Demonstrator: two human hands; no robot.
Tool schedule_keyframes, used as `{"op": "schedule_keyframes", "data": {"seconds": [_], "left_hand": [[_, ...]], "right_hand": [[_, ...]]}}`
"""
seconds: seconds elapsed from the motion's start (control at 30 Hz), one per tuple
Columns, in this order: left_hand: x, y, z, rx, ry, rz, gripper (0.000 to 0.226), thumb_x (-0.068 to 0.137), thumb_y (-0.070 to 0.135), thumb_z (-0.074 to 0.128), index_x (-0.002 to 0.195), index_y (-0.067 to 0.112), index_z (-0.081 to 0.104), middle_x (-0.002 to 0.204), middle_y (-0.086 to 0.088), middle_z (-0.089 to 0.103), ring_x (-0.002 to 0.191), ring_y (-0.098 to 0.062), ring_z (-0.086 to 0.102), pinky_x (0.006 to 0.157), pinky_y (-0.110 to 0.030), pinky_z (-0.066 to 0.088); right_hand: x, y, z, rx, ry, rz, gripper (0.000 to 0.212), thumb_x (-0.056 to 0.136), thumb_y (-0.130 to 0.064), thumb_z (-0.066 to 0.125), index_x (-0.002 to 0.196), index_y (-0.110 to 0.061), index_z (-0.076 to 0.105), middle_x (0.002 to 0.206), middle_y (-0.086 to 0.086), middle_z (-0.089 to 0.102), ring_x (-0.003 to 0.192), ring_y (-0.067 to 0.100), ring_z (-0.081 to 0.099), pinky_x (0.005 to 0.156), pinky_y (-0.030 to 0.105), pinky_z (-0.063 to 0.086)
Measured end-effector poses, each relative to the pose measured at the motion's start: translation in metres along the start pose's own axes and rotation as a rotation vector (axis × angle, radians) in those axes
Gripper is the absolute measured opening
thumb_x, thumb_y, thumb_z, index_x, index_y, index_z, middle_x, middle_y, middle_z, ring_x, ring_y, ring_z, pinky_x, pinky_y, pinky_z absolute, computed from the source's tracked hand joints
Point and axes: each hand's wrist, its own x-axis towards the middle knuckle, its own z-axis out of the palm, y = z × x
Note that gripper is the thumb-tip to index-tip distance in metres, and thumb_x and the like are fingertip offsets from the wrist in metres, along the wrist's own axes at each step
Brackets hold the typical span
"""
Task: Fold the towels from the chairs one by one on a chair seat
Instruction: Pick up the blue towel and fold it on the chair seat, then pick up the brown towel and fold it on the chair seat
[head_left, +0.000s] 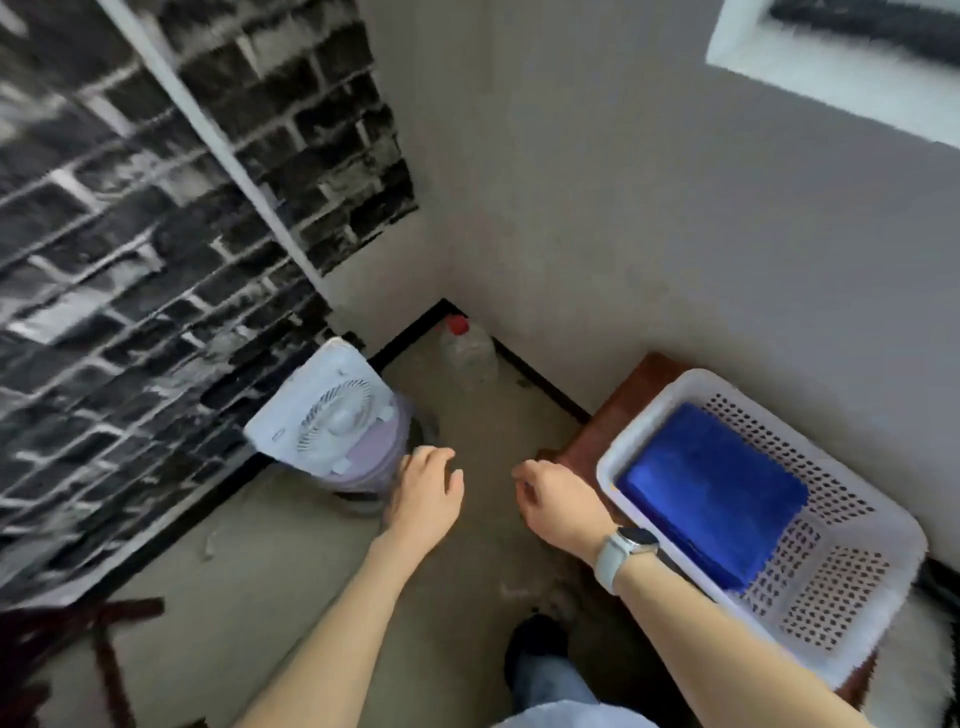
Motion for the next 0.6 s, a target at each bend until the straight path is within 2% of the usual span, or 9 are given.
{"op": "schedule_keyframes", "data": {"seconds": [0.07, 0.2, 0.3, 0.4, 0.47, 0.6], "left_hand": [[-0.046, -0.049, -0.016, -0.059, 0.068, -0.117, 0.035, 0.092, 0.023, 0.046, 0.124, 0.011, 0.052, 0.126, -0.009, 0.054, 0.118, -0.026, 0.047, 0.100, -0.032, 0.032], [-0.158, -0.145, -0.044, -0.125, 0.252, -0.354, 0.034, 0.090, 0.025, 0.049, 0.121, 0.014, 0.055, 0.122, -0.007, 0.058, 0.114, -0.026, 0.051, 0.094, -0.032, 0.036], [-0.252, -0.211, -0.055, -0.194, 0.354, -0.540, 0.035, 0.091, 0.022, 0.049, 0.122, 0.010, 0.054, 0.123, -0.011, 0.058, 0.115, -0.027, 0.051, 0.096, -0.033, 0.037], [-0.351, -0.265, -0.059, -0.264, 0.463, -0.725, 0.033, 0.089, 0.017, 0.052, 0.119, 0.003, 0.057, 0.118, -0.017, 0.060, 0.112, -0.031, 0.054, 0.096, -0.037, 0.041], [-0.411, -0.293, -0.058, -0.313, 0.530, -0.851, 0.031, 0.089, 0.015, 0.053, 0.116, 0.001, 0.058, 0.114, -0.019, 0.062, 0.110, -0.033, 0.056, 0.094, -0.039, 0.042], [-0.507, -0.338, -0.051, -0.402, 0.677, -1.083, 0.032, 0.090, 0.018, 0.050, 0.119, 0.006, 0.057, 0.121, -0.013, 0.060, 0.115, -0.028, 0.053, 0.098, -0.033, 0.039]], "right_hand": [[-0.008, -0.041, 0.028, -0.063, -0.088, -0.084, 0.029, 0.091, -0.016, 0.038, 0.114, -0.011, 0.055, 0.114, 0.011, 0.058, 0.111, 0.029, 0.053, 0.093, 0.037, 0.043], [-0.033, -0.136, 0.095, -0.137, -0.205, -0.267, 0.014, 0.090, -0.011, 0.040, 0.088, -0.011, 0.053, 0.101, 0.014, 0.058, 0.100, 0.030, 0.054, 0.083, 0.034, 0.040], [-0.066, -0.208, 0.157, -0.169, -0.263, -0.426, 0.023, 0.092, -0.013, 0.040, 0.100, -0.005, 0.059, 0.110, 0.016, 0.061, 0.104, 0.032, 0.056, 0.085, 0.035, 0.041], [-0.111, -0.272, 0.221, -0.185, -0.369, -0.570, 0.030, 0.093, -0.016, 0.041, 0.117, -0.012, 0.059, 0.122, 0.010, 0.061, 0.112, 0.029, 0.056, 0.092, 0.032, 0.043], [-0.142, -0.308, 0.263, -0.225, -0.460, -0.654, 0.031, 0.093, -0.018, 0.041, 0.118, -0.015, 0.058, 0.124, 0.007, 0.060, 0.113, 0.026, 0.056, 0.092, 0.030, 0.043], [-0.197, -0.372, 0.334, -0.350, -0.595, -0.819, 0.031, 0.094, -0.019, 0.040, 0.119, -0.018, 0.058, 0.126, 0.003, 0.060, 0.113, 0.024, 0.056, 0.092, 0.028, 0.042]]}}
